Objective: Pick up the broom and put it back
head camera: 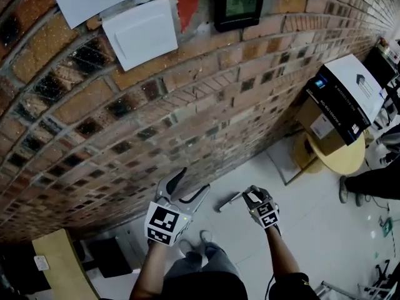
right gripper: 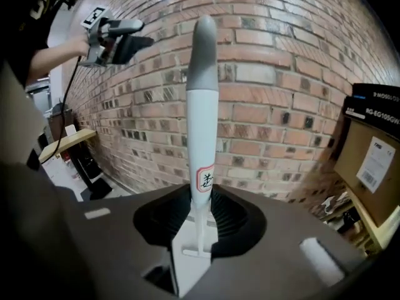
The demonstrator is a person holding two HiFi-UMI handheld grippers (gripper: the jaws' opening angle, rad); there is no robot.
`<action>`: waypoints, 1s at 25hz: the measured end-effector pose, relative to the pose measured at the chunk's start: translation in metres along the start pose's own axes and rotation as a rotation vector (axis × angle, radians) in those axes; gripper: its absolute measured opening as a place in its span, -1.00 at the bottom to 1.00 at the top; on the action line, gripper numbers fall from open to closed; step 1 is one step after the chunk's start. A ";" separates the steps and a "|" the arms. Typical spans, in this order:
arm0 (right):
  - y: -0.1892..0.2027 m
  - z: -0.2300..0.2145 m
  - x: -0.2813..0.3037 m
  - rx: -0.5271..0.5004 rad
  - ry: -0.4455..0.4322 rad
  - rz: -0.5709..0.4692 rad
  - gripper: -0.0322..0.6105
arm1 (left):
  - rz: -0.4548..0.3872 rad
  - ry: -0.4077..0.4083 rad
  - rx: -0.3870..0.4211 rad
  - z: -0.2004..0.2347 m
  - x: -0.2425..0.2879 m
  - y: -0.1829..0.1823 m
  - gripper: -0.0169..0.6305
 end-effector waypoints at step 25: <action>-0.094 -0.012 0.182 0.078 -0.146 0.046 0.12 | -0.008 -0.269 -0.167 0.038 -0.082 0.064 0.05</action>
Point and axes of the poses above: the fingertips, and each gripper's own axes: x forward along the fingers, z to its left, y out of its underside, the point moved 7 cm from there along -x, backward along the fingers, and after that the axes turned 1 degree about -x, right-handed, at the moved point
